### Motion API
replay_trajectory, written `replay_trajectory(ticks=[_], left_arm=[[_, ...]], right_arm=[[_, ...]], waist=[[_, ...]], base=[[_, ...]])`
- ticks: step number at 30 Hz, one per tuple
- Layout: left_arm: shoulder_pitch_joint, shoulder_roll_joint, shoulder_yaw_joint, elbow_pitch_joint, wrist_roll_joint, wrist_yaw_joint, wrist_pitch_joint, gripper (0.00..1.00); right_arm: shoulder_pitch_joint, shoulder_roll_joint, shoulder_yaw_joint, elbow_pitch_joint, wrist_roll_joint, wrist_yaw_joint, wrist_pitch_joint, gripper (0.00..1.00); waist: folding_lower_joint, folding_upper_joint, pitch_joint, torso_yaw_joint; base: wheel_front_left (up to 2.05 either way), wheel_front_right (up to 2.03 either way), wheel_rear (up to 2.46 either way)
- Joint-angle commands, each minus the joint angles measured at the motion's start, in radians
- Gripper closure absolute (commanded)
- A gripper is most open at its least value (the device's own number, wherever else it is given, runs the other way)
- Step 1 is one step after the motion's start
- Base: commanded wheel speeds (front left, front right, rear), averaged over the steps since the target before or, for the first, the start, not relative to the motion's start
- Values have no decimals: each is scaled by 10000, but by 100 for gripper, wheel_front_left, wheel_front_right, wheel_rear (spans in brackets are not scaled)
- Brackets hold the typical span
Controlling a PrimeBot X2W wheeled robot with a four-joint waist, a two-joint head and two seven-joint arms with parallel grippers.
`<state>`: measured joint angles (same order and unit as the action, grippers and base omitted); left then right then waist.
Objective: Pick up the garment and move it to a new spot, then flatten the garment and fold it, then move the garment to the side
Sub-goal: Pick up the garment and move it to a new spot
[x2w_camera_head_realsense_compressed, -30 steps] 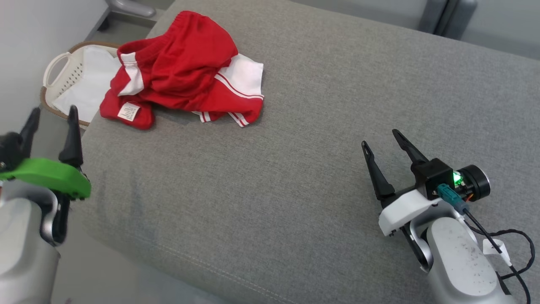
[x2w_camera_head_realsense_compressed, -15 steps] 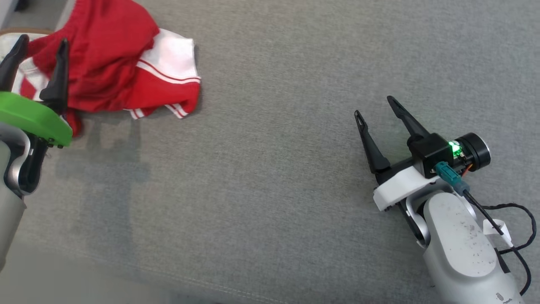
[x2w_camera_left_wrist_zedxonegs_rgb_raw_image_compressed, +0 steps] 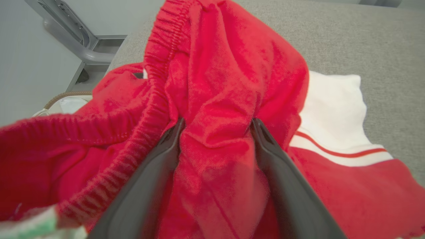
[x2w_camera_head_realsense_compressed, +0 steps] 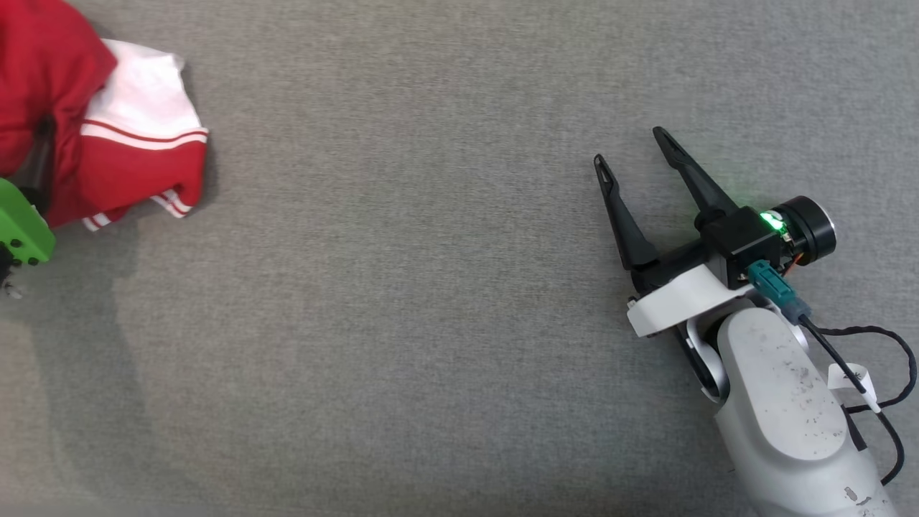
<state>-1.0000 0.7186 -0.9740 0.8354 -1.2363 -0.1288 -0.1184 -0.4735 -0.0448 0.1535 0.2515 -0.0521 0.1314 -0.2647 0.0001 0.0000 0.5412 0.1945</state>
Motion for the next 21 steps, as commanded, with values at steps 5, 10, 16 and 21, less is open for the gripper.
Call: replay_trajectory(ticks=[5, 10, 16, 21], left_arm=[[-201, 34, -242, 724, -536, -24, 15, 100], [-673, 101, -297, 1089, -274, -24, -1047, 100], [-1544, 225, 270, 618, 634, -25, -1488, 100], [-1344, 36, 1644, -479, 2154, -25, -1458, 100]], right_arm=[[218, -120, -199, 127, 25, -15, 3, 0], [391, -94, -288, 98, 179, -13, 3, 0], [749, -81, -320, 223, 512, -13, -1, 0], [1249, -76, -325, 333, 799, -13, -1, 0]], waist=[[-1, 0, 137, -461], [-1, 0, -373, -448], [-1, 0, -1374, -441], [-1, 0, -2301, -611]], base=[[0, 0, 0], [0, 0, 0], [0, 0, 0], [0, 0, 0]])
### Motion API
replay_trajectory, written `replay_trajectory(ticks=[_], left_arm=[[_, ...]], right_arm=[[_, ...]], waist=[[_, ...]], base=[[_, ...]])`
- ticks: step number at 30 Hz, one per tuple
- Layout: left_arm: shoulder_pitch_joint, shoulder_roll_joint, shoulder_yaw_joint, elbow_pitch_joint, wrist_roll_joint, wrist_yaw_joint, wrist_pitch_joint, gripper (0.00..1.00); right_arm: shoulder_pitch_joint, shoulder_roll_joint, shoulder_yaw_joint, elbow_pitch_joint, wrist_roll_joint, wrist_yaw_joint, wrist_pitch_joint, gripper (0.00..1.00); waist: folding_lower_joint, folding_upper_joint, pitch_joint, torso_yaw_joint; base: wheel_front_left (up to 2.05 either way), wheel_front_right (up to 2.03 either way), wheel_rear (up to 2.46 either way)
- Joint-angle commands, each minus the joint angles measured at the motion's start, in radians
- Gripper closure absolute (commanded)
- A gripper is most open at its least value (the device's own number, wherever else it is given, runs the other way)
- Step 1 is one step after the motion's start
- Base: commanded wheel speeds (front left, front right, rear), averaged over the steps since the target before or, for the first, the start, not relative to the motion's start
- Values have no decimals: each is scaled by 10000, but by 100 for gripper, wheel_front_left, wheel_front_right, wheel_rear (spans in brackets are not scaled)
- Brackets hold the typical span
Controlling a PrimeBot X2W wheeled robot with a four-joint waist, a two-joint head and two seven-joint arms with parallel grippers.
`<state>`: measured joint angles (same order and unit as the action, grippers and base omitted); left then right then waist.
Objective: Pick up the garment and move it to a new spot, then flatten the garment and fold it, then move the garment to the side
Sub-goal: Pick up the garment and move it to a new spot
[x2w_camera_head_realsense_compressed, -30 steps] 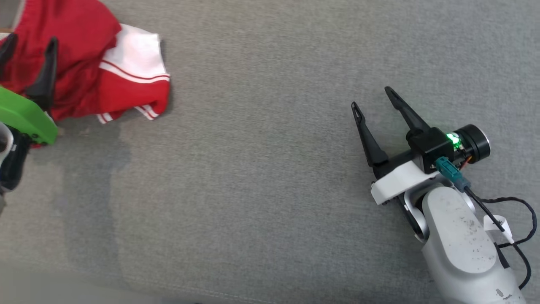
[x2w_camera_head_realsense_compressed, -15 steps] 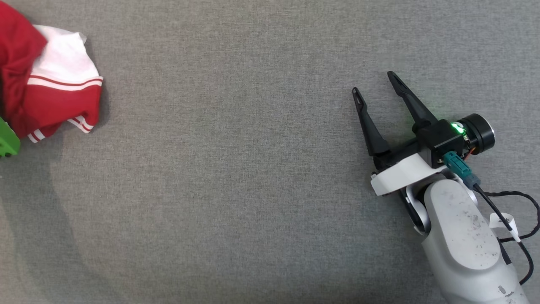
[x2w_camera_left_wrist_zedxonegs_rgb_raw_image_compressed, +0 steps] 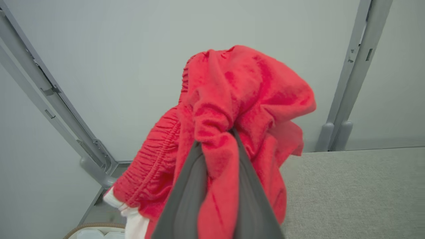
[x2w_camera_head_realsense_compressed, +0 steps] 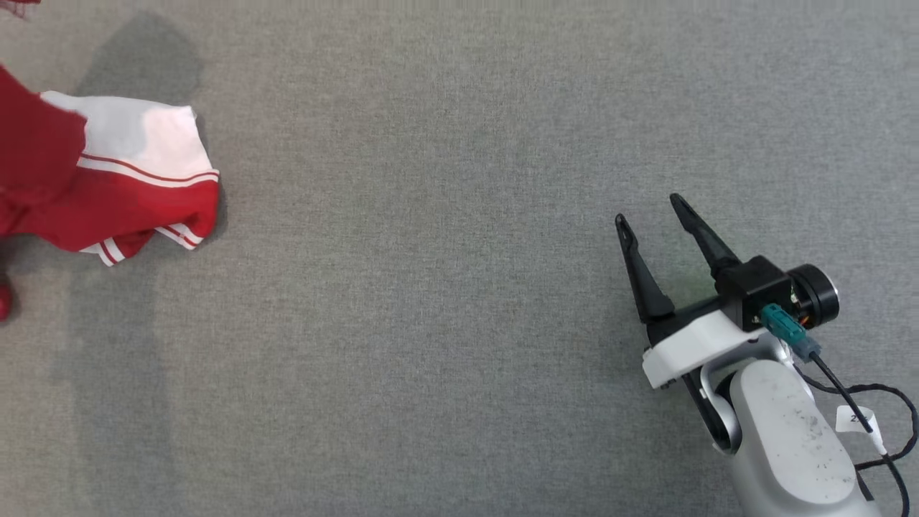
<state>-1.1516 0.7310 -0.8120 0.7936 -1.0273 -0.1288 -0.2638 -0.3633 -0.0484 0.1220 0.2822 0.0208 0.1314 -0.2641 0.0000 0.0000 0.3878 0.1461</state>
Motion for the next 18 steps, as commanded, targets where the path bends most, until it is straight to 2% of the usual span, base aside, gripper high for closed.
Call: replay_trajectory(ticks=[1, 7, 14, 18], left_arm=[[283, -196, 254, -384, 344, -25, -7, 100], [1157, -1057, 1240, -2040, 892, -25, -8, 100], [2088, -2210, 1309, -3236, 934, -25, -9, 100], [2586, -2907, 956, -3562, 1041, -25, -9, 100]], right_arm=[[271, -46, -41, 40, 98, -13, -7, 0], [941, -41, -115, 88, 390, -14, -7, 0], [1326, -38, 21, -13, 630, -14, -7, 0], [1409, -37, 93, -127, 750, -14, -7, 0]], waist=[[0, 0, -945, -182], [0, 0, -1791, -638], [0, 0, -2033, -1661], [0, 0, -1874, -2338]], base=[[0, 0, 0], [0, 0, 0], [0, 0, 0], [0, 0, 0]])
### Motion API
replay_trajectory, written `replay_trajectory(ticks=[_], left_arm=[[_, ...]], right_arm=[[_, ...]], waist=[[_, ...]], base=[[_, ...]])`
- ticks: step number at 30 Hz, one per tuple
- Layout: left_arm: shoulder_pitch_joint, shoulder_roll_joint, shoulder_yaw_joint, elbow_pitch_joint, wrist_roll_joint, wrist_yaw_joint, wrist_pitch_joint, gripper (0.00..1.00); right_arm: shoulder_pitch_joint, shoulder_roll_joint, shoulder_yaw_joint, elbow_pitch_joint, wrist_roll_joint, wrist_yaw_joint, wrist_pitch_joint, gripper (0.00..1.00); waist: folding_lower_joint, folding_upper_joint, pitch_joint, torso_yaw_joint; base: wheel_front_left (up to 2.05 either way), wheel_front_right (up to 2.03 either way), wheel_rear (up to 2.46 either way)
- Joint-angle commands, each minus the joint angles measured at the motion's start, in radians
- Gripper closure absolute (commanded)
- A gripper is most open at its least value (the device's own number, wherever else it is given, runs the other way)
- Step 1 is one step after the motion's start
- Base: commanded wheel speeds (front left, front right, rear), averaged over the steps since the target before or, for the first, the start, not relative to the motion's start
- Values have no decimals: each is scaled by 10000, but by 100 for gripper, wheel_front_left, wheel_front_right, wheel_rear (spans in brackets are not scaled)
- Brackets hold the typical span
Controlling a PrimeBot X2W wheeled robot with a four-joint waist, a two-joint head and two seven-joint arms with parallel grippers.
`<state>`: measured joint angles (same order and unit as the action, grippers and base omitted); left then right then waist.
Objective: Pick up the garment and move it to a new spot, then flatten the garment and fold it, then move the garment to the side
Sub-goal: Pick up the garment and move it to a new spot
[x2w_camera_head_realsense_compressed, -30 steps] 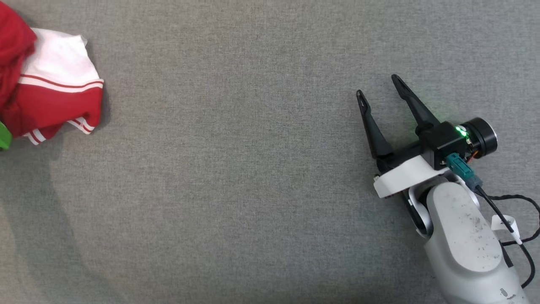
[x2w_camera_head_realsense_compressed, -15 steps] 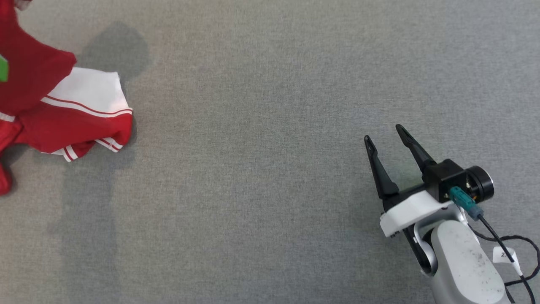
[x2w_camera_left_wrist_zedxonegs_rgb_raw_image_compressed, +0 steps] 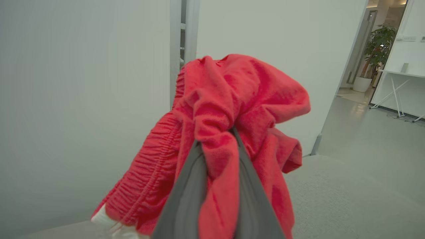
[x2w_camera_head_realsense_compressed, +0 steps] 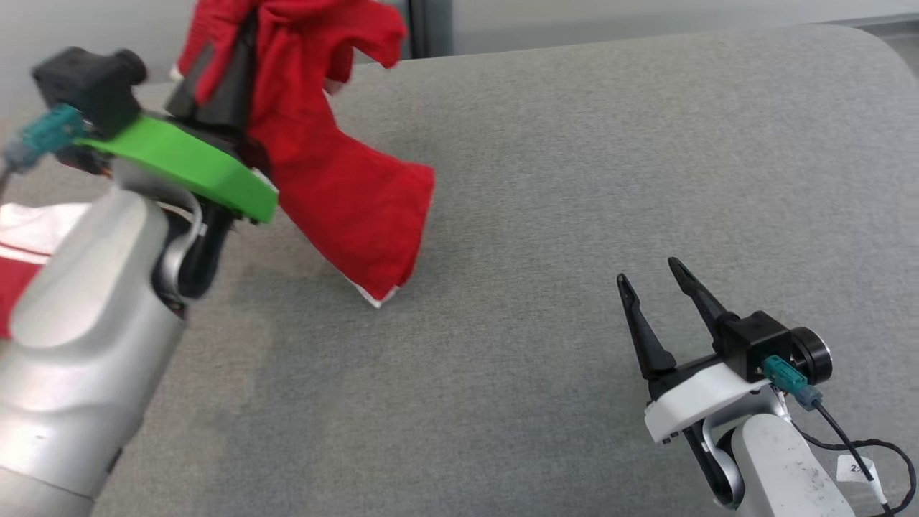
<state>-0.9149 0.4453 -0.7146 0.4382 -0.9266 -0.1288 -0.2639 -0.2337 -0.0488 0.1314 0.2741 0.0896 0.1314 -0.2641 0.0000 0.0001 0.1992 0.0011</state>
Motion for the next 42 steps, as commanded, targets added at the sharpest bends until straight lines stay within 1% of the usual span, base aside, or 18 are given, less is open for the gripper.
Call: replay_trajectory(ticks=[1, 4, 5, 6, 7, 8, 9, 11, 12, 15, 20, 24, 30, 32, 36, 38, 42], left_arm=[[344, -233, -164, -23, 37, -25, -7, 100], [639, -634, -433, 12, 120, -25, -8, 100], [838, -764, -739, 92, 114, -25, -6, 100], [943, -846, -907, 154, 113, -25, -6, 95], [1010, -952, -1041, 182, 131, -25, -8, 58], [1080, -1019, -1095, 212, 130, -25, -8, 7], [1212, -1092, -1115, 323, 249, -25, -8, 0], [1560, -1238, -1065, 584, 426, -25, -6, 0], [1701, -1267, -859, 788, 552, -25, -6, 0], [2334, -1552, 27, 1241, 1061, -25, -8, 0], [3642, -1620, 1724, 1343, 2373, -22, -7, 0], [4871, -1777, 3210, 1036, 3487, -14, -8, 0], [6709, -2105, 5034, 457, 4291, -20, -8, 0], [7198, -2273, 5463, 272, 4440, -21, -7, 0], [8239, -2601, 6312, -318, 5113, -22, -7, 0], [8653, -2773, 6570, -568, 5438, -23, -7, 0], [9369, -3183, 7112, -927, 5732, -23, -8, 0]], right_arm=[[141, -34, 8, -79, 94, -14, -8, 0], [212, -33, 87, -167, 173, -14, -8, 0], [221, -30, 119, -194, 209, -14, -8, 0], [240, -30, 135, -213, 192, -14, -10, 0], [281, -34, 109, -232, 188, -14, -10, 0], [317, -33, 113, -245, 200, -14, -10, 0], [381, -33, 94, -254, 168, -14, -10, 0], [487, -33, 26, -287, 166, -14, -10, 0], [525, -30, 14, -314, 157, -14, -10, 0], [687, -34, -118, -306, 78, -14, -10, 0], [757, -37, -282, -425, 139, -14, -10, 0], [837, -34, -414, -471, 110, -14, -10, 0], [980, -36, -372, -164, -13, -14, -11, 0], [1075, -41, -443, -78, 5, -14, -13, 0], [1278, -41, -501, 97, 50, -14, -13, 0], [1370, -36, -531, 142, 60, -14, -13, 0], [1582, -36, -567, 281, 70, -14, -13, 0]], waist=[[0, -1, 64, -1067], [0, -1, 194, -1508], [0, -1, 241, -1673], [0, -1, 258, -1790], [0, -1, 273, -1904], [0, -1, 280, -1983], [0, -1, 273, -2049], [0, -1, 243, -2102], [0, -1, 216, -2105], [0, -1, 70, -2016], [0, -1, -203, -1610], [0, -1, -517, -1068], [0, -1, -1087, -513], [0, -1, -1265, -358], [0, -1, -1628, -71], [0, -1, -1726, 28], [0, -1, -1891, 142]], base=[[0, 0, 0], [0, 0, 0], [0, 0, 0], [0, 0, 0], [0, 0, 0], [0, 0, 0], [0, 0, 0], [0, 0, 0], [0, 0, 0], [0, 0, 0], [0, 0, 0], [0, 0, 0], [0, 0, 0], [0, 0, 0], [0, 0, 0], [0, 0, 0], [0, 0, 0]])
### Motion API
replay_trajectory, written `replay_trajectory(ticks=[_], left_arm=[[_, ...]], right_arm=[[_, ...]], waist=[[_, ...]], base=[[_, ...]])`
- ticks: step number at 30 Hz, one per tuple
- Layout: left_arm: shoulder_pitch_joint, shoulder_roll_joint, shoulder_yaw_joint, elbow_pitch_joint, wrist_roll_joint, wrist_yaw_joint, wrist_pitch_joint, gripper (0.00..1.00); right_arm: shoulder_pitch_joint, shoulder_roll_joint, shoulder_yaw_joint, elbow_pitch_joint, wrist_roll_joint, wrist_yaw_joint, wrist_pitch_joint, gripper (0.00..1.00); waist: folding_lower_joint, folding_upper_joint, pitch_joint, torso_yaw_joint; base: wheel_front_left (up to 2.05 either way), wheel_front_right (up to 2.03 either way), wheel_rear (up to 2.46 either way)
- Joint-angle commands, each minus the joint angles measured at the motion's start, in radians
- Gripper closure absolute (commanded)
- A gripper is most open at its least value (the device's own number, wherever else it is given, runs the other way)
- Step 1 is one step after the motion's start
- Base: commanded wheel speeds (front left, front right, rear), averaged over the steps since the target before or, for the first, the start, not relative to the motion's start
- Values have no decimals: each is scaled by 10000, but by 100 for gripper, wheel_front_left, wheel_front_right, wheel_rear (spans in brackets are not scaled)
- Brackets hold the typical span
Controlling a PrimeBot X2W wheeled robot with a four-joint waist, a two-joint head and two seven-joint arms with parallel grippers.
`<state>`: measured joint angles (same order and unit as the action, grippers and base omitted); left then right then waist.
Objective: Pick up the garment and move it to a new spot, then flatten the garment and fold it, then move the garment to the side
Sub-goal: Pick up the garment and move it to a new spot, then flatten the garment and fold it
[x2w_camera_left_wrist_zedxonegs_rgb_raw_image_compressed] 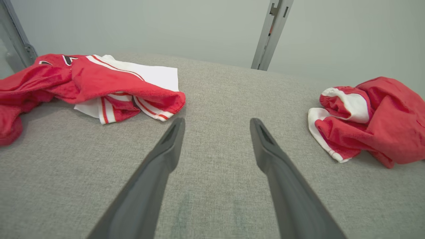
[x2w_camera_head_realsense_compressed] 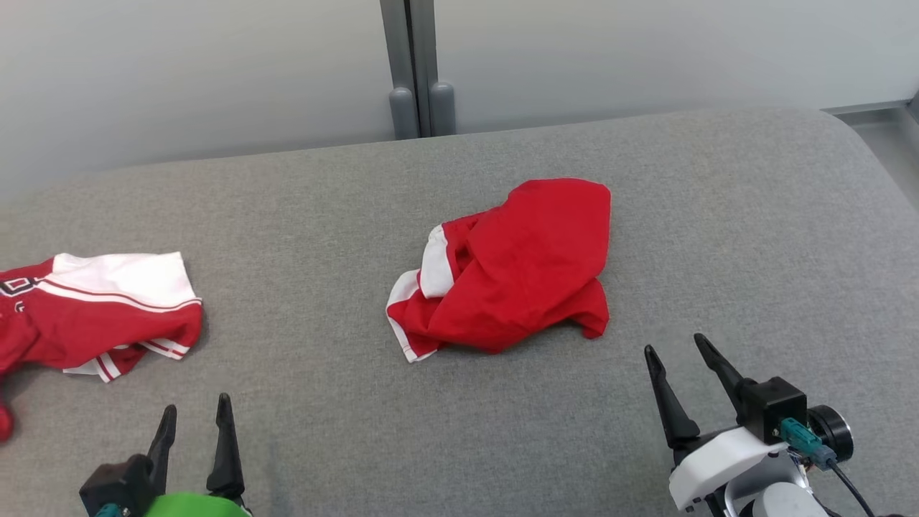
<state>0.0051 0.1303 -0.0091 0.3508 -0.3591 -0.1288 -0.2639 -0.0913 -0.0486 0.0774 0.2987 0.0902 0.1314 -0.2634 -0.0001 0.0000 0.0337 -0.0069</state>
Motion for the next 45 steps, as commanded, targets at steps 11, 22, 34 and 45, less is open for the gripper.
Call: replay_trajectory(ticks=[11, 22, 34, 45], left_arm=[[750, -554, -199, -303, 219, -24, -7, 0], [-270, -301, -1145, -61, -398, -25, -9, 0], [-1017, -170, -1973, 350, -1043, -25, -9, 0], [-607, -207, -1781, 547, -930, -25, -9, 0]], right_arm=[[313, -35, -177, 459, 105, -14, -20, 0], [-3445, -47, 823, 2855, -31, -14, -21, 0], [-7259, -53, 951, 7635, -385, -14, 1034, 0], [-7686, -30, 1437, 7696, 532, -14, 21, 100]], waist=[[1, 0, -211, 551], [1, 0, 873, 1608], [1, 0, 1467, 3006], [1, 0, 895, 3139]], base=[[0, 0, 0], [0, 0, 0], [0, 0, 0], [0, 0, 0]])
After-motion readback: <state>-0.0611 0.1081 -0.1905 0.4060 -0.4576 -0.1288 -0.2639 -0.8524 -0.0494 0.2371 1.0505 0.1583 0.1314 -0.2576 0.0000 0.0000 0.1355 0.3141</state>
